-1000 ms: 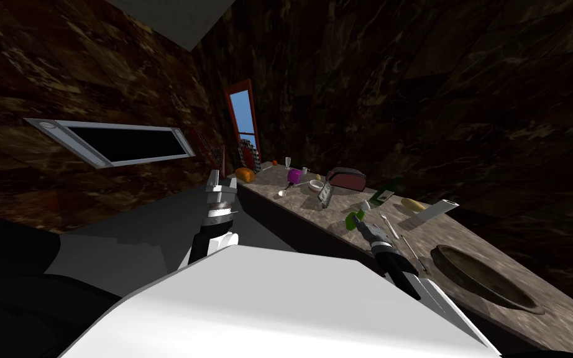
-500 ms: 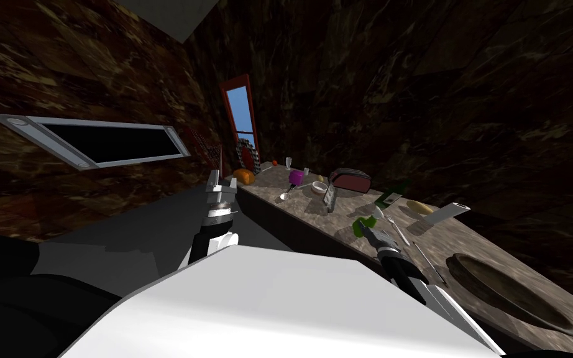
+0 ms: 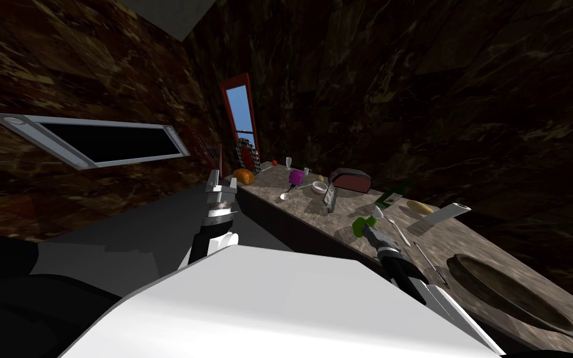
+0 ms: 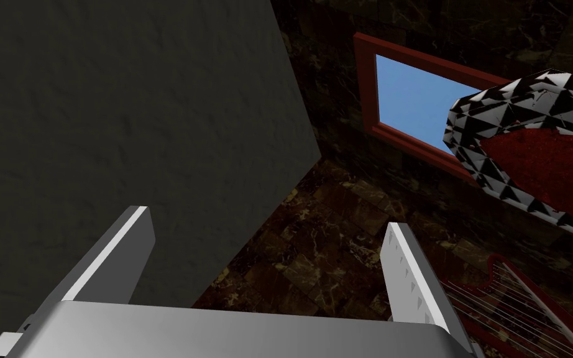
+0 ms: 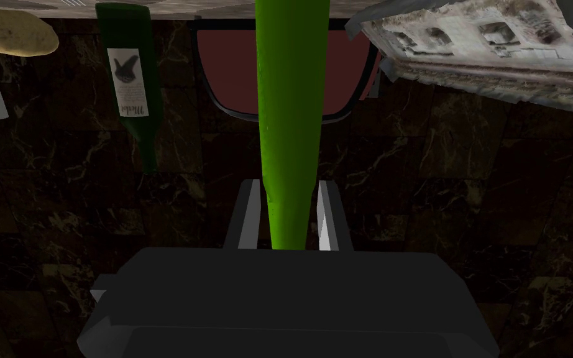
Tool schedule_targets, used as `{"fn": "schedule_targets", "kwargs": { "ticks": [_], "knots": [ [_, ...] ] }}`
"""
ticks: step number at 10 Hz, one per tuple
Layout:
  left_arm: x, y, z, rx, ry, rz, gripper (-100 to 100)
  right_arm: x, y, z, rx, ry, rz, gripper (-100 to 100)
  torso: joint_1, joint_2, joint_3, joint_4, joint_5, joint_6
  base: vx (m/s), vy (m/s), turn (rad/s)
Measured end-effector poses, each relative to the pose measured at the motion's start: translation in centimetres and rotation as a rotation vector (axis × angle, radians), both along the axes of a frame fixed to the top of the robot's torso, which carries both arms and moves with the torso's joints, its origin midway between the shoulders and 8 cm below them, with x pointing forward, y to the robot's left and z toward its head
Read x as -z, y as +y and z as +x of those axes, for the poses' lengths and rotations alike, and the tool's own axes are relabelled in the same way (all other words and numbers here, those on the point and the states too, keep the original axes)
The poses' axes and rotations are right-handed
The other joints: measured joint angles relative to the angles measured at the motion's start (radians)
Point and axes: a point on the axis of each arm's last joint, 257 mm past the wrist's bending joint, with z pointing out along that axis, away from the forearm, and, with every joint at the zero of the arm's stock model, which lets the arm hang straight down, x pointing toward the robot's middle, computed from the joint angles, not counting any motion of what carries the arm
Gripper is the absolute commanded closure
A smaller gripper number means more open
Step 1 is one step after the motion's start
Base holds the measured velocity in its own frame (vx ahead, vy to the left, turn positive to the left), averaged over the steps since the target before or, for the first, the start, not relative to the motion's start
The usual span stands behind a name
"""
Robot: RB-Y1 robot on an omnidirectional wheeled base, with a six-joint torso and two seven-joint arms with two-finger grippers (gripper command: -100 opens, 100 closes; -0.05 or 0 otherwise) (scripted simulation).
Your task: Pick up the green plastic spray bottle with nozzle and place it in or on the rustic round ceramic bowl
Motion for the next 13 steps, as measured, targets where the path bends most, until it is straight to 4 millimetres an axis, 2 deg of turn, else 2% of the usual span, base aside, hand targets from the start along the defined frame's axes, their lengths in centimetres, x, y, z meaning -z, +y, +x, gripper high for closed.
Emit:
{"fn": "schedule_targets", "kwargs": {
  "ticks": [1, 2, 3, 4, 8, 10, 13],
  "knots": [
    [0.0, 0.0, 0.0, 0.0, 0.0, 0.0, 0, 0.0, 0.0, 0.0, 0.0, 0.0, 0.0, 0, 0.0, 0.0, 0.0, 0.0, 0.0, 0.0, 0.0, 0.0, 0.0],
    [0.0, 0.0, 0.0, 0.0, 0.0, 0.0, 0, 0.0, 0.0, 0.0, 0.0, 0.0, 0.0, 100, 0.0, 0.0, 0.0, 0.0, 0.0, 0.0, 0.0, 0.0, 0.0],
    [0.0, 0.0, 0.0, 0.0, 0.0, 0.0, 0, 0.0, 0.0, 0.0, 0.0, 0.0, 0.0, 0, 0.0, 0.0, 0.0, 0.0, 0.0, 0.0, 0.0, 0.0, 0.0],
    [0.0, 0.0, 0.0, 0.0, 0.0, 0.0, 0, 0.0, 0.0, 0.0, 0.0, 0.0, 0.0, 100, 0.0, 0.0, 0.0, 0.0, 0.0, 0.0, -0.098, 0.036, 0.032],
    [0.0, 0.0, 0.0, 0.0, 0.0, 0.0, 0, -2.5, -1.6, 0.0, -0.001, -0.009, -0.028, 100, 0.0, 0.014, 0.008, 0.003, 0.001, 0.001, -0.17, 0.003, 0.025],
    [0.0, 0.0, 0.0, 0.0, 0.0, 0.0, 0, -4.4, -2.5, 0.2, -0.002, -0.019, -0.046, 100, -0.002, 0.014, 0.008, 0.003, 0.001, 0.001, -0.16, -0.051, 0.047],
    [0.0, 0.0, 0.0, 0.0, 0.0, 0.0, 0, -6.9, -3.5, 0.3, -0.009, -0.036, -0.065, 100, -0.003, 0.007, 0.004, 0.002, 0.001, 0.0, -0.067, -0.056, 0.038]
  ]
}}
